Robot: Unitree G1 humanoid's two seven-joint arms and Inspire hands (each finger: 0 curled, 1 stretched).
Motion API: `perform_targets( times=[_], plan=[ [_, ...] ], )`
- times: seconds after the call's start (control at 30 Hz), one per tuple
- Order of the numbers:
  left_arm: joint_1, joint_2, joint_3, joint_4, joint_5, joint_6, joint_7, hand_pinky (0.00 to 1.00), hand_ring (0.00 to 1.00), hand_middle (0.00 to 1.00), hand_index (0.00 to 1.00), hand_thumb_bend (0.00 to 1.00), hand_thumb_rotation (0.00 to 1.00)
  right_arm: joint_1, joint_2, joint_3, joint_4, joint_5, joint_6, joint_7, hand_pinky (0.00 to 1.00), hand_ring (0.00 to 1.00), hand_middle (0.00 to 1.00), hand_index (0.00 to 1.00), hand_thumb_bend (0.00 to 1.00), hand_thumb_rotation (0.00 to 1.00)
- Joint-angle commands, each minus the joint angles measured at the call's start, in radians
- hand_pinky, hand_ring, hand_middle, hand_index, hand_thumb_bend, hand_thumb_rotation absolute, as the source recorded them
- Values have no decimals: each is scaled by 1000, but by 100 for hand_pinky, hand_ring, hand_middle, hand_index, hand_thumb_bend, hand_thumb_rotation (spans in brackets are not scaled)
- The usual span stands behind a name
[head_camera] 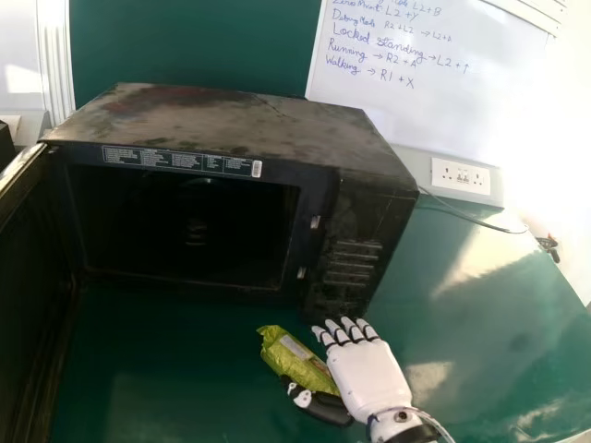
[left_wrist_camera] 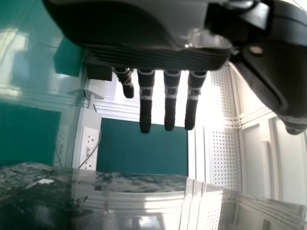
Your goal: Put biscuit inside oven
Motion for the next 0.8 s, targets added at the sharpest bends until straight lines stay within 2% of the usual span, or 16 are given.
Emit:
perform_targets(
  times=[0.0, 0.23, 0.4, 0.6, 0.77],
  plan=[
    [14, -12, -5, -12, 0, -9, 1, 61, 77, 84, 82, 100, 81, 13, -19, -19, -18, 17, -9, 8, 100, 100, 100, 95, 79, 77],
    [43, -23, -4, -51, -16, 6, 10, 61, 76, 83, 82, 100, 79, 42, -75, -68, -26, 61, -52, -11, 100, 100, 100, 94, 79, 76],
    [56, -29, -4, -68, -5, 7, 25, 63, 76, 83, 82, 100, 77, 49, -94, -90, -26, 101, -64, 13, 100, 100, 100, 94, 80, 77],
    [65, -41, -11, -92, -5, 6, 37, 64, 76, 84, 82, 100, 75, 26, -131, -112, -32, 184, -73, 109, 100, 100, 100, 94, 79, 77],
    [77, -50, -16, -104, -12, 4, 36, 68, 77, 83, 82, 100, 75, -11, -175, -128, -35, 217, -85, 173, 100, 100, 100, 93, 78, 77]
  ],
)
